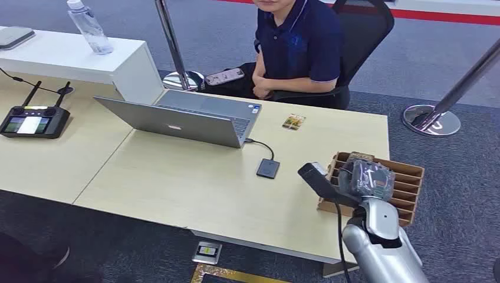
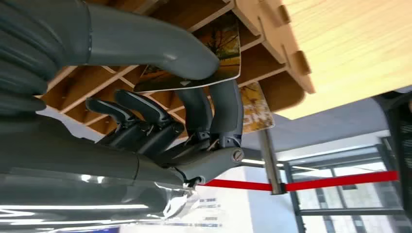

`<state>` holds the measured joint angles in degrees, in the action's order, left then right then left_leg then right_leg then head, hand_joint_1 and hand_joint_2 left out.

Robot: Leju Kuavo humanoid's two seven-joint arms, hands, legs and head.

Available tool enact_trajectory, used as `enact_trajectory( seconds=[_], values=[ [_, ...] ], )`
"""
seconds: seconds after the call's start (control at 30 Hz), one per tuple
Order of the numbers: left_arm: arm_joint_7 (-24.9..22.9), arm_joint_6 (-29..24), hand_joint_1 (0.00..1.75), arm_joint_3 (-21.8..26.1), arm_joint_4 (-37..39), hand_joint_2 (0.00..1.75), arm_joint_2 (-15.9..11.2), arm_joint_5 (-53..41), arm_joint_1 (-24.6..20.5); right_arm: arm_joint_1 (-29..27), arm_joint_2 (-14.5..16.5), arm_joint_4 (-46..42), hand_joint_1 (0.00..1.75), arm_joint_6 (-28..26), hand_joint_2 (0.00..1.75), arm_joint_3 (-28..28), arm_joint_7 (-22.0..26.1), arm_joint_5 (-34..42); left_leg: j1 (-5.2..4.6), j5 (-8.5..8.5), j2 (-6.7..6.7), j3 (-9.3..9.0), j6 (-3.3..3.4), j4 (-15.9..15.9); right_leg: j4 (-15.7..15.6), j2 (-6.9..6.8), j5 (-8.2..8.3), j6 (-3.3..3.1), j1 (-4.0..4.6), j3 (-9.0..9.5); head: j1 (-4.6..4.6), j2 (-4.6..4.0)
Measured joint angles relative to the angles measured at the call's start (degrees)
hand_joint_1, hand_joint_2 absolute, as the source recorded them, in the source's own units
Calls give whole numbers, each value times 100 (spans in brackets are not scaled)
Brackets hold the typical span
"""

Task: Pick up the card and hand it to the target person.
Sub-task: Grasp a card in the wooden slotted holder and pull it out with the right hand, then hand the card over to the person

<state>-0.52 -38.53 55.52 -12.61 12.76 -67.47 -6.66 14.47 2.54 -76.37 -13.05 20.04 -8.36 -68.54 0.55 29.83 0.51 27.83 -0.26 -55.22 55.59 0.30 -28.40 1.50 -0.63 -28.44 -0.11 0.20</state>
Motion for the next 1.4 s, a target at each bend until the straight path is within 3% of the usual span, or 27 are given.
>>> enact_trajectory(
  seconds=[0.53,1.0,1.23,1.4],
  values=[
    [68,-3,0,0,0,0,0,35,5,-84,-112,-807,175,52,175,0,575,647,0,0,0,2,0,0,0,0,0,0,0,-3,0,0],
    [158,-26,0,-1,0,0,8,44,67,11,-177,-1796,175,152,175,202,663,628,0,0,0,6,0,0,2,0,0,0,0,-3,-1,0],
    [121,-12,0,-21,0,0,14,-70,60,367,-36,-1644,175,378,175,426,700,660,0,-1,-1,9,0,0,6,0,1,0,0,-3,-1,0],
    [9,27,0,-124,0,0,38,-242,-17,1253,335,-523,175,364,175,686,580,630,0,-10,-6,7,-2,0,11,0,3,1,0,-5,-1,0]
  ],
)
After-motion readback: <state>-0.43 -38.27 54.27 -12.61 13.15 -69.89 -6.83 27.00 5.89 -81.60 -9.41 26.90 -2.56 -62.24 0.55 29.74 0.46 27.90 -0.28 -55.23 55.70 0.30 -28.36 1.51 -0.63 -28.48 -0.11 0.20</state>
